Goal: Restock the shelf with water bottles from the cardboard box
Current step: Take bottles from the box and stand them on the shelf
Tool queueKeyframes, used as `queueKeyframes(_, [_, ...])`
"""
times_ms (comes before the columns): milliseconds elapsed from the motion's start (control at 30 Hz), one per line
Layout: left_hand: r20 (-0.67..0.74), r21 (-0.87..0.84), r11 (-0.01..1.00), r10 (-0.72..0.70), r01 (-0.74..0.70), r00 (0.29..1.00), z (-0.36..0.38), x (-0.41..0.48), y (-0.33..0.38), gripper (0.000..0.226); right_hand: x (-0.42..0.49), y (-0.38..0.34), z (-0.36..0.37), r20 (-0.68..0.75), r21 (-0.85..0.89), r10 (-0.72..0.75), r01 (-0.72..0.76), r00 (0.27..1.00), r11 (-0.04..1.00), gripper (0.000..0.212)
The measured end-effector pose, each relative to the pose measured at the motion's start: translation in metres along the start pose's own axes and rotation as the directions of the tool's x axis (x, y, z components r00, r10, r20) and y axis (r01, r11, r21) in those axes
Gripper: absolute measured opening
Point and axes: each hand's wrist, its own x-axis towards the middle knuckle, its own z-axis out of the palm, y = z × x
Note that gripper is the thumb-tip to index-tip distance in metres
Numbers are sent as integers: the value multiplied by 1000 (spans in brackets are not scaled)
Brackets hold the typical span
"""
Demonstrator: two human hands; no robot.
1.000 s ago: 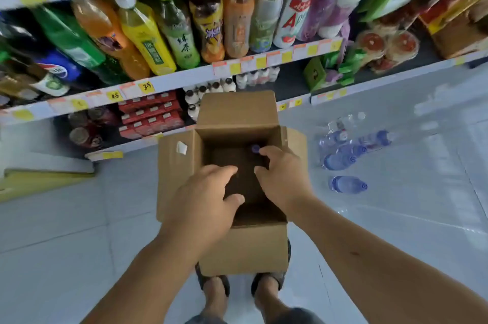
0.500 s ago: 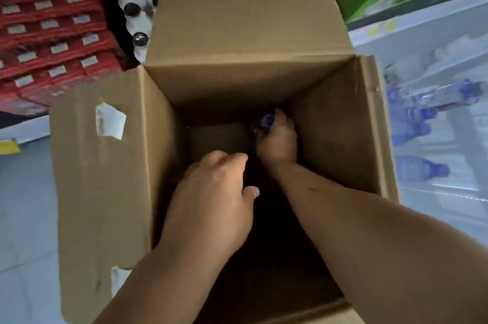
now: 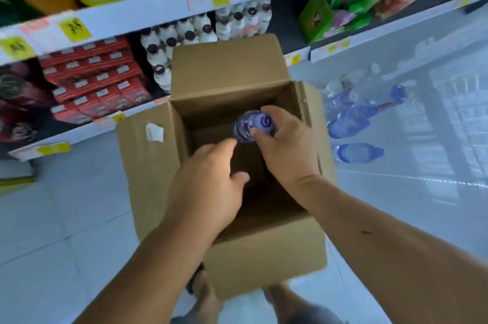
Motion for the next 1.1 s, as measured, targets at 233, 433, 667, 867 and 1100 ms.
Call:
queueKeyframes(233, [-92, -104, 989, 95, -104, 991, -137, -99, 78, 88, -96, -154, -198, -227, 276, -136, 197, 964, 941, 23])
queueKeyframes(433, [-199, -422, 826, 318, -374, 927, -262, -209, 168, 63, -146, -266, -356, -463, 369, -375, 559, 803, 742, 26])
queueKeyframes(667, [-284, -548, 603, 518, -580, 807, -362, -318, 256, 76, -182, -353, -507, -580, 503, -477, 751, 661, 428, 19])
queueKeyframes(867, [-347, -592, 539, 501, -600, 793, -389, -349, 305, 82, -193, -365, -569, -509, 563, -509, 716, 694, 413, 20])
queueKeyframes(1100, [-515, -532, 477, 473, -700, 715, -423, -359, 350, 78, -188, -362, -585, -216, 590, -596, 590, 773, 552, 82])
